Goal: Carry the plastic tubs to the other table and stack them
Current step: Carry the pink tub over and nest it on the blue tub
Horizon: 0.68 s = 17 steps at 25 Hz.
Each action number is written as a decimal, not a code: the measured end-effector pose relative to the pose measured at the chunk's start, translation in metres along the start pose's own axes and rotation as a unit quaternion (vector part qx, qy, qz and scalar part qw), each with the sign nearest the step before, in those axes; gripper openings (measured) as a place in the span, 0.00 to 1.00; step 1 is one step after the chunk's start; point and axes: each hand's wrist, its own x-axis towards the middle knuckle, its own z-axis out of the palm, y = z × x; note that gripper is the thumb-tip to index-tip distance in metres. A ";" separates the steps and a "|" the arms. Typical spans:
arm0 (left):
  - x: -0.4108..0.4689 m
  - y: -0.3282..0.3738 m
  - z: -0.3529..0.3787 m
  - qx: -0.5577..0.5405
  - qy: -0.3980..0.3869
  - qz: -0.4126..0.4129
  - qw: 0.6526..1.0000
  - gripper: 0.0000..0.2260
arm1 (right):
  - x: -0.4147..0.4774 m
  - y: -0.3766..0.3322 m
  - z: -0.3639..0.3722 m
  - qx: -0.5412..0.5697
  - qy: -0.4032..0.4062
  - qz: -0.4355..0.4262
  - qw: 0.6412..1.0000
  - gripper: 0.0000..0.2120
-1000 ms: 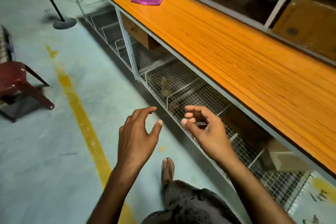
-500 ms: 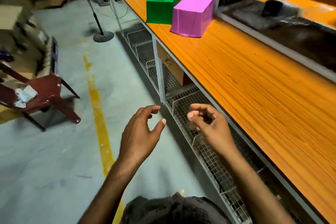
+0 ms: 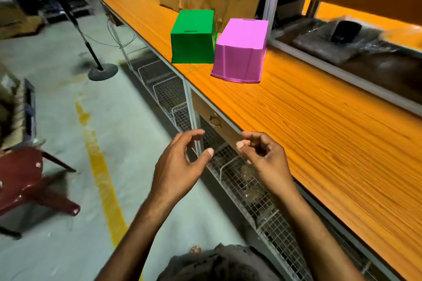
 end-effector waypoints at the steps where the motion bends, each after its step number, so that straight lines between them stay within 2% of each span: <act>1: 0.024 -0.005 -0.005 -0.006 -0.014 0.007 1.000 0.17 | 0.016 -0.004 0.010 0.005 0.012 0.001 1.000 0.11; 4: 0.096 -0.019 -0.010 -0.017 -0.047 0.025 0.998 0.17 | 0.069 -0.011 0.034 0.006 0.033 0.000 0.999 0.11; 10: 0.241 -0.051 0.016 -0.101 -0.100 0.009 0.990 0.18 | 0.191 -0.004 0.047 -0.022 0.114 -0.015 0.993 0.12; 14: 0.338 -0.072 0.061 -0.142 -0.122 -0.003 0.982 0.19 | 0.300 0.024 0.037 -0.041 0.197 -0.017 0.979 0.20; 17: 0.391 -0.082 0.092 -0.148 -0.144 -0.021 0.978 0.26 | 0.357 0.044 0.026 -0.070 0.249 0.006 0.966 0.27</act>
